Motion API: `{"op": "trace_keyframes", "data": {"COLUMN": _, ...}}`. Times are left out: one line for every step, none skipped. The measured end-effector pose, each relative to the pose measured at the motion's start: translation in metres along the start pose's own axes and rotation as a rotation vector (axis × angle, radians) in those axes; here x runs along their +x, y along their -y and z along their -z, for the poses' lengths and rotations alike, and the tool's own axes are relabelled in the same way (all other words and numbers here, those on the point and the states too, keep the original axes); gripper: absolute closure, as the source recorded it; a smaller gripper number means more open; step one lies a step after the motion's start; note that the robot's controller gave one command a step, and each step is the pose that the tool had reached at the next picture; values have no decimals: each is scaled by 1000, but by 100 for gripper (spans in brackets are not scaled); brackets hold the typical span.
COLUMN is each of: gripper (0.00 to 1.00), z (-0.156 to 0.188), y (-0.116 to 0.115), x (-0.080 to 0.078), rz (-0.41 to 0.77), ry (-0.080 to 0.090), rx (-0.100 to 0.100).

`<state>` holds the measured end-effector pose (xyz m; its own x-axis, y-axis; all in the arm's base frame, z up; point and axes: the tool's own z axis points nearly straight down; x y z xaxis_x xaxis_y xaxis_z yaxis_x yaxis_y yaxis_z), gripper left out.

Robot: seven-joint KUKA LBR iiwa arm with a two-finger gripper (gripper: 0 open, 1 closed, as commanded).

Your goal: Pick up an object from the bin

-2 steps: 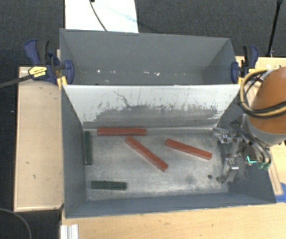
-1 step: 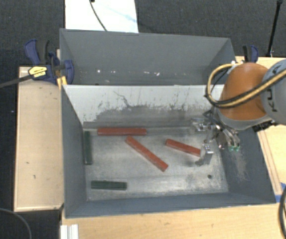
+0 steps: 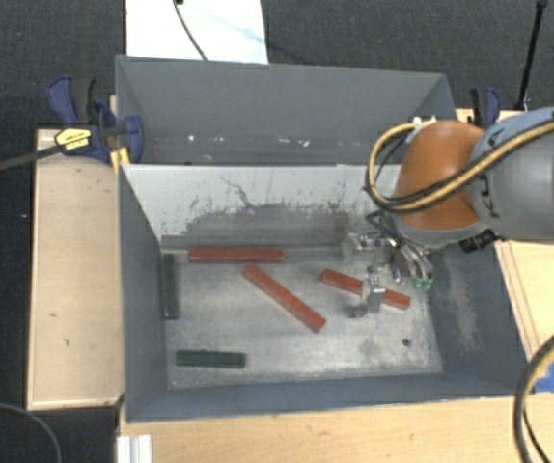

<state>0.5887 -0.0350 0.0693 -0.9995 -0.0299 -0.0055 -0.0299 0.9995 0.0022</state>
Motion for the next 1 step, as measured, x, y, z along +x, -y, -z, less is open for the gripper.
{"op": "trace_keyframes", "data": {"gripper": 100, "z": 1, "y": 3, "x": 0, "rz": 0, "ry": 1, "rx": 2}}
